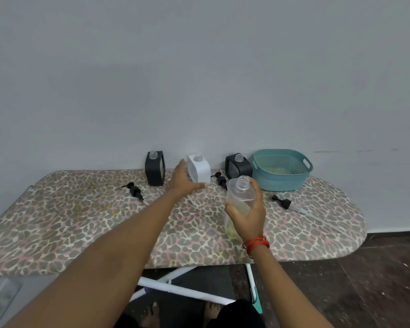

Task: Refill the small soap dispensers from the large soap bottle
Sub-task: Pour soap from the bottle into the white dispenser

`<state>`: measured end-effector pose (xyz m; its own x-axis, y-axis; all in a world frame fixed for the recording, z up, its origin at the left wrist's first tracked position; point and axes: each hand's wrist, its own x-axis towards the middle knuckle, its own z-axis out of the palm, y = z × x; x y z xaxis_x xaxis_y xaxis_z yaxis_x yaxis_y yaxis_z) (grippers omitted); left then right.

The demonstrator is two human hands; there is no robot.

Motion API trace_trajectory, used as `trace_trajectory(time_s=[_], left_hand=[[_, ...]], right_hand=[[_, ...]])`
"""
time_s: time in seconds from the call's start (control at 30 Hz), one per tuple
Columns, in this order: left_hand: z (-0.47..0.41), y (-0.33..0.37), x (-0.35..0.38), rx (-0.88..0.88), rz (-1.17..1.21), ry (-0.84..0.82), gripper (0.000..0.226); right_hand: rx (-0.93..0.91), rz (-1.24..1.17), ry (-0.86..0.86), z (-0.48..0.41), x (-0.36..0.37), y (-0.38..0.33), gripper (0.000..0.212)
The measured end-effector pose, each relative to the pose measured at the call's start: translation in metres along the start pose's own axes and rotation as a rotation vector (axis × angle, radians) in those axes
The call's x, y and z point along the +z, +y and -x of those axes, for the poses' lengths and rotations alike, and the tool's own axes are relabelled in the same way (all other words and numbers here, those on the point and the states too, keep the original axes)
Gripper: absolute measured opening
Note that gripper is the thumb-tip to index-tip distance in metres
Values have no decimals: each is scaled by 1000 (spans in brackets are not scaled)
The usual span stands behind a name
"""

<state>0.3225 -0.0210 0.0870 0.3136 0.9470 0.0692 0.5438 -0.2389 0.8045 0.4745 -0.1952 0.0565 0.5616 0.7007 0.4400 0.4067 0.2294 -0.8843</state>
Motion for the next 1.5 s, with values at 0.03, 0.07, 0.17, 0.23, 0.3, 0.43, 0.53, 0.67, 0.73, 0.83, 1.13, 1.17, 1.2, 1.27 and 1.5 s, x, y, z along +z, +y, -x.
trace_trajectory(time_s=[0.03, 0.07, 0.17, 0.23, 0.3, 0.43, 0.53, 0.67, 0.73, 0.83, 1.13, 1.17, 1.2, 1.27, 1.5], left_hand=[[-11, 0, -2, -11, -22, -28, 123], [-21, -1, -4, -20, -45, -60, 126], [-43, -3, -7, -21, -75, -131, 123], [-50, -8, -4, -16, -49, -135, 114], [-53, -14, 0, -12, 1, -123, 104], [-46, -20, 6, 23, 115, -34, 104], [-33, -18, 5, 130, 155, 65, 99], [-9, -17, -7, 178, 233, 132, 104], [12, -24, -16, 172, 242, 169, 109], [51, -47, -27, 169, 194, 198, 112], [127, -106, -42, 186, 177, 162, 110], [129, -105, -42, 198, 189, 155, 109], [130, -104, -41, 208, 197, 151, 108], [131, -103, -40, 223, 193, 147, 107], [130, -110, -40, 236, 181, 138, 106]], right_hand=[[-11, 6, 12, 0, 1, 2, 87], [-24, 11, 22, 0, 1, 4, 87], [-54, 13, 50, -1, 2, 10, 86], [-74, 16, 65, -3, 5, 13, 85], [-90, 16, 74, -4, 7, 17, 84], [-119, 15, 81, -5, 8, 21, 83], [-107, 13, 79, -5, 8, 19, 83], [-94, 7, 68, -3, 8, 15, 85], [-85, 4, 56, -2, 7, 12, 86], [-65, 8, 55, 0, 7, 8, 86], [-43, 60, 38, 2, 7, -5, 83], [-42, 70, 30, 3, 7, -6, 84], [-36, 81, 19, 3, 6, -7, 85], [-27, 99, -17, 1, 5, -7, 89], [-118, 170, -136, -8, 10, -15, 82]])
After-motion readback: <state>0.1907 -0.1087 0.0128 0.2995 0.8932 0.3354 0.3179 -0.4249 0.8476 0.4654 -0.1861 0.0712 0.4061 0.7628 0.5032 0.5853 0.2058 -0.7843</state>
